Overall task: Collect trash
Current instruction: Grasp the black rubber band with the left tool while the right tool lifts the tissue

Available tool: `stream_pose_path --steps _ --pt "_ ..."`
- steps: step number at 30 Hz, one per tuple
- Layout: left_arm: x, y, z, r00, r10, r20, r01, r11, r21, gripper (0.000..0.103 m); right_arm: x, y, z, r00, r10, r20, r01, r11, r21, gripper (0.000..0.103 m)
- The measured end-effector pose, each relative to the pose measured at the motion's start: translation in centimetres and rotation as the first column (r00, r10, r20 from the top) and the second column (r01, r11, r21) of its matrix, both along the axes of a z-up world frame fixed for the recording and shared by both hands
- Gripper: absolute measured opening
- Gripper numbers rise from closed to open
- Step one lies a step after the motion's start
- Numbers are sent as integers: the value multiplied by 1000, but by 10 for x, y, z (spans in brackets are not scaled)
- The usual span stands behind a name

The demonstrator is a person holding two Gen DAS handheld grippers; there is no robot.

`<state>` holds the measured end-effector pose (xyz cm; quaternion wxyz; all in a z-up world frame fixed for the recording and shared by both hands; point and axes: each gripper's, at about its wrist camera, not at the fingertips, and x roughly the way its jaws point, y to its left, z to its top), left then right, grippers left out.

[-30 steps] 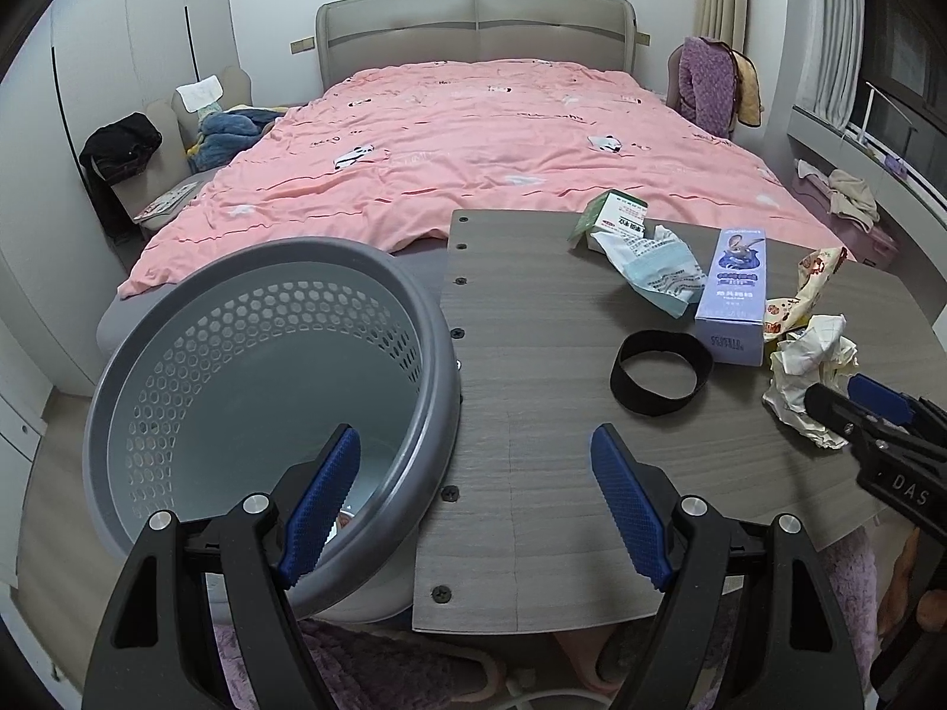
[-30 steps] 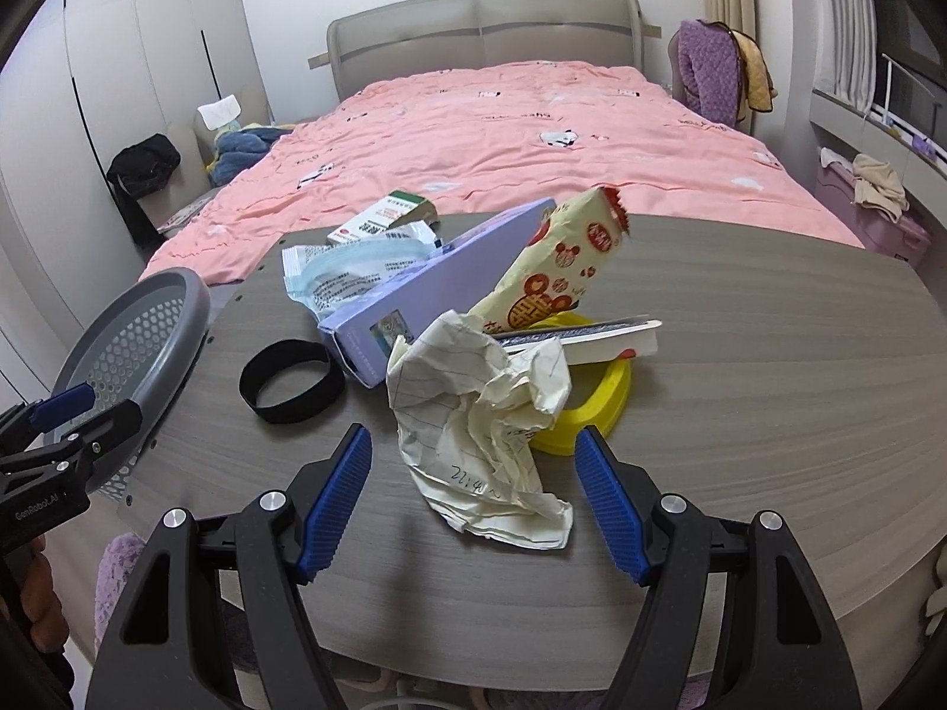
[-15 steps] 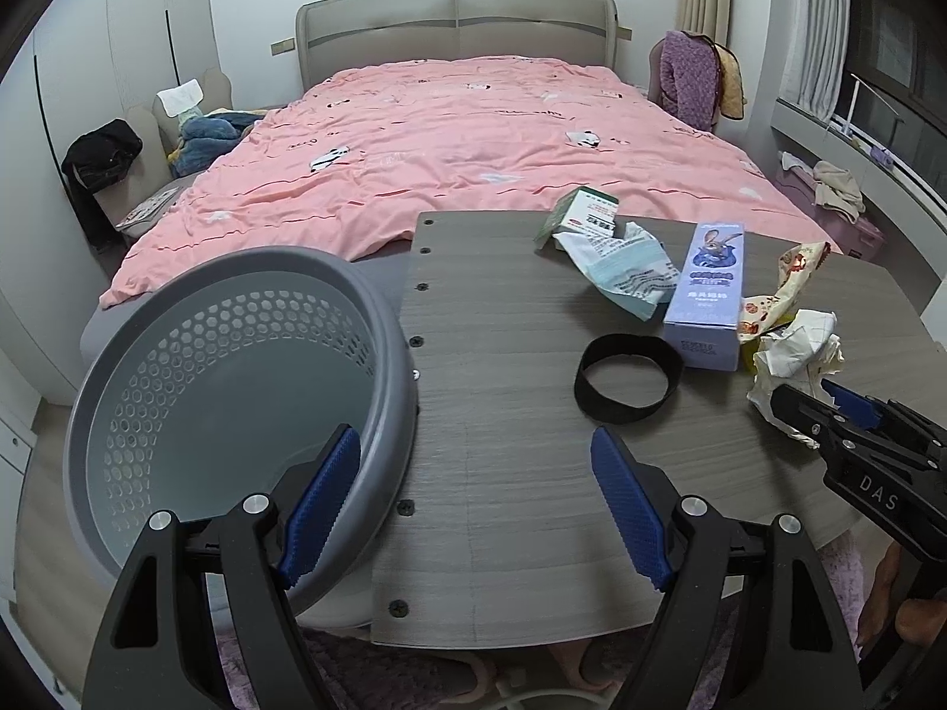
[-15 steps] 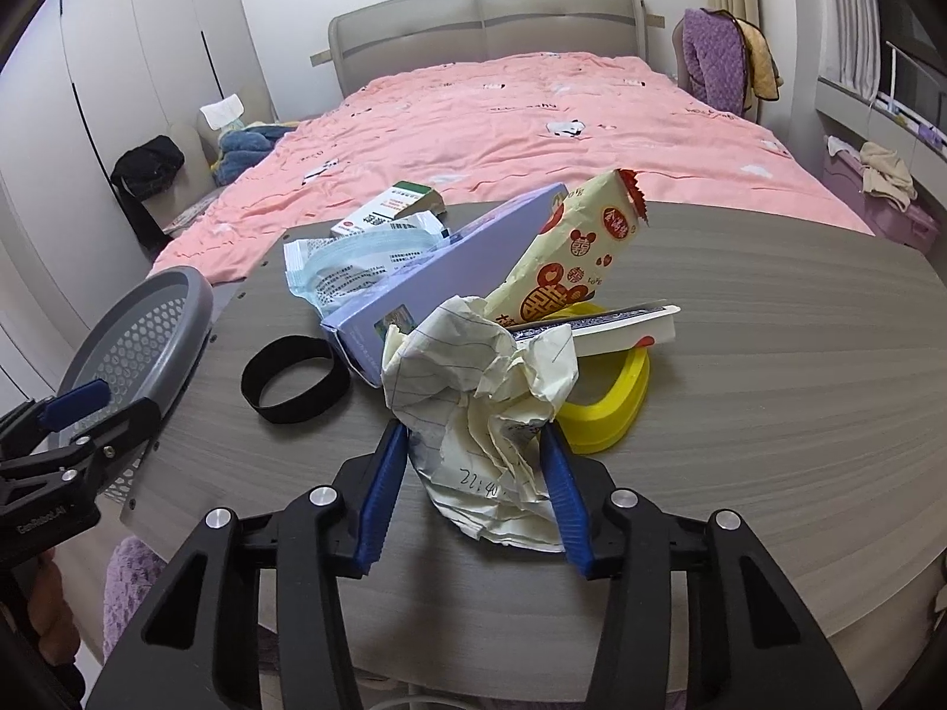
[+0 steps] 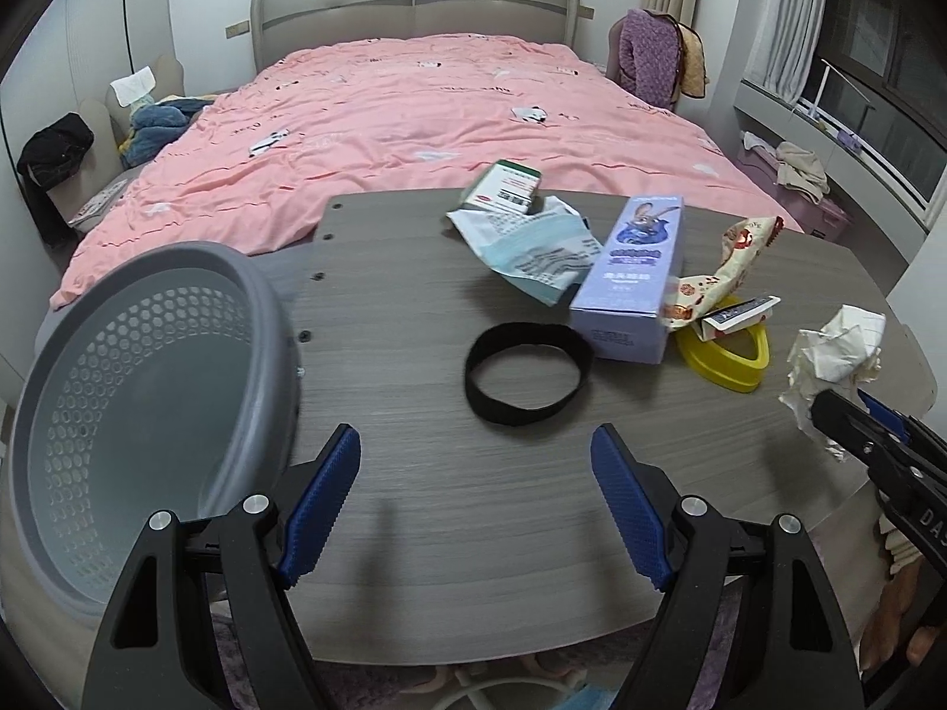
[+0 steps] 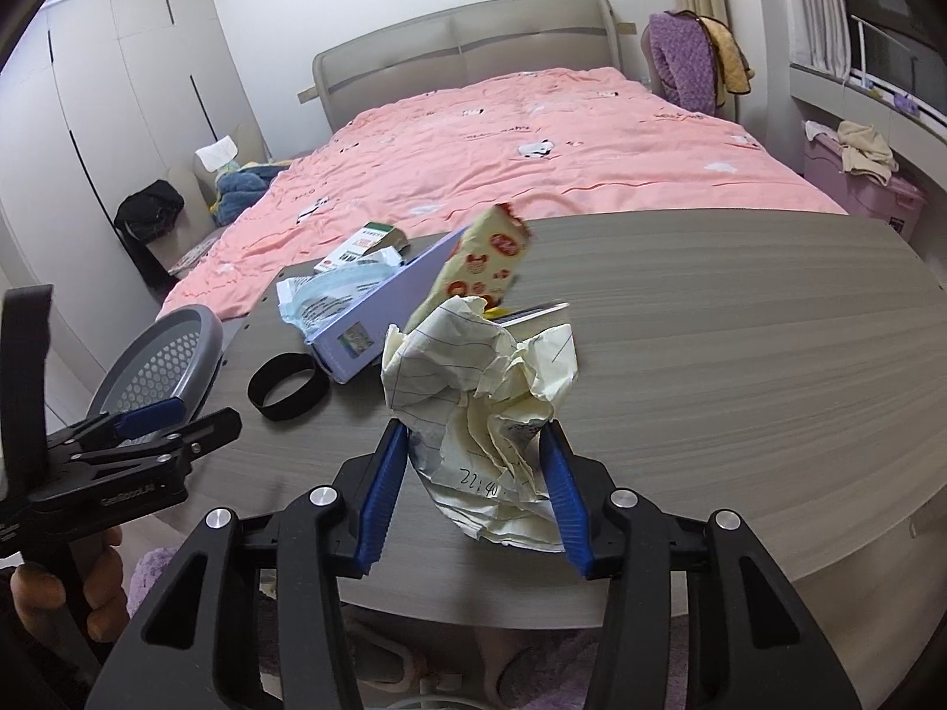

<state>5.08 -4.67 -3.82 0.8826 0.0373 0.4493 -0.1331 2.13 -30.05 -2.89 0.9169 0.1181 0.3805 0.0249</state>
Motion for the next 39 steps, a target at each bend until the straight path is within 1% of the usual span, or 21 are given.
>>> stream_pose_path --steps 8,17,22,24,26,27,28,32,35,39 --pt "15 -32 -14 999 -22 -29 23 1000 18 77 -8 -29 -3 999 -44 23 43 998 50 45" --pt "38 -40 -28 998 31 -55 -29 999 32 77 -10 -44 -9 998 -63 29 60 994 88 45" --pt "42 -45 -30 998 43 -38 -41 997 61 76 -12 -53 -11 997 -72 29 69 992 105 45" --pt "42 -44 -31 998 48 -30 -46 996 72 69 -12 -54 -11 997 -74 29 70 992 109 45" --pt "41 -44 -29 999 40 -23 -38 997 72 53 -13 -55 -11 997 -77 29 73 991 114 45" --pt "40 -44 -28 999 38 -21 -36 997 72 48 -13 -57 -11 997 -78 29 74 991 115 45" --pt "40 -44 -27 999 34 -23 -33 997 70 41 -13 -57 -11 996 -79 29 75 990 116 45" --pt "36 -39 -25 999 33 -36 -31 998 58 25 -13 -56 -10 997 -75 29 71 991 115 45" --pt "30 -31 -23 998 37 -43 -35 998 49 23 -13 -52 -6 997 -66 33 62 992 109 45" --pt "21 -19 -14 999 43 -24 -42 998 36 23 -12 -41 0 998 -41 37 37 994 104 45"
